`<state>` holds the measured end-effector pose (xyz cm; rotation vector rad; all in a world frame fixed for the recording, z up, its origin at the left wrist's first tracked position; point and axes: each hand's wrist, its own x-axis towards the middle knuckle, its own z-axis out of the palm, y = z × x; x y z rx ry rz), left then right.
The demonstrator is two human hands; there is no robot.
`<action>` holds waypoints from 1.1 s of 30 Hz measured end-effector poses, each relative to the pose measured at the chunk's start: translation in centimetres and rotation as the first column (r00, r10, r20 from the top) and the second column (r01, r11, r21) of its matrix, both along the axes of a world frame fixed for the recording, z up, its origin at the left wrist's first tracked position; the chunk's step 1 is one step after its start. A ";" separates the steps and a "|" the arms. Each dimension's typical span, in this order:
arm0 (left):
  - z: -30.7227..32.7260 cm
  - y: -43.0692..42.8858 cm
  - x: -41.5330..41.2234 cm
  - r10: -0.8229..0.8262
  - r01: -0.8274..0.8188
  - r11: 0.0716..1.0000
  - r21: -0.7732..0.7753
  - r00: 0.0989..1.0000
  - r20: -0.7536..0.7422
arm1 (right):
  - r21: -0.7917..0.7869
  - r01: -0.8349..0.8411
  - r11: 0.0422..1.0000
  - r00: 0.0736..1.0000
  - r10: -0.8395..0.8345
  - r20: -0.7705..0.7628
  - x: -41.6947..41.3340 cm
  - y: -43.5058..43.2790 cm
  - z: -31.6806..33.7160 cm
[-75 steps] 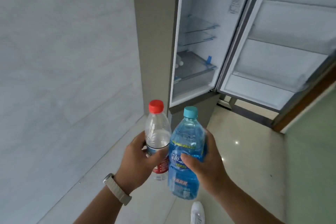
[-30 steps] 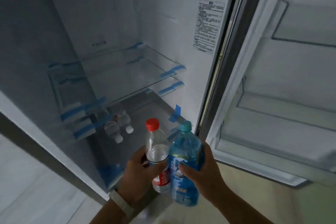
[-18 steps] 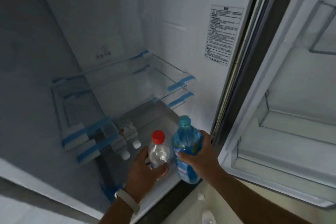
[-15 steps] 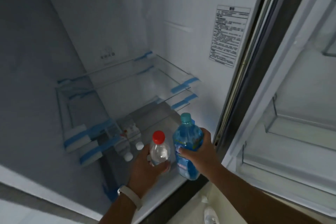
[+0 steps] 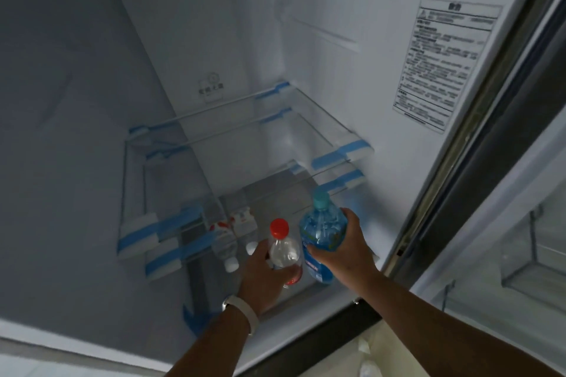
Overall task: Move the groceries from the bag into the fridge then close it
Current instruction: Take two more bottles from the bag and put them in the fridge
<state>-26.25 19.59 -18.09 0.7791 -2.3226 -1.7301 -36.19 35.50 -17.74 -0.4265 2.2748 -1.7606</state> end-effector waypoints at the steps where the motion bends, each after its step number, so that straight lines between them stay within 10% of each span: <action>1: -0.2 0.1 -0.2 0.005 -0.005 1.000 0.003 1.000 0.002 | -0.007 -0.006 1.000 1.000 0.006 -0.004 -0.1 0.0 -0.3; 19: -1.3 -0.3 -1.1 -0.057 0.054 0.998 -0.034 0.993 -0.105 | 0.282 -0.104 0.954 0.978 0.150 -0.148 -2.2 2.2 0.1; 26: -0.1 0.4 -1.4 -0.025 0.021 0.999 -0.028 0.988 -0.154 | 0.611 -0.063 0.789 0.949 0.237 -0.207 -3.8 -0.3 4.1; 33: -0.3 0.2 0.7 -0.058 0.023 0.989 -0.149 0.971 -0.234 | 0.523 0.006 0.852 0.969 0.123 -0.212 -2.7 0.8 2.1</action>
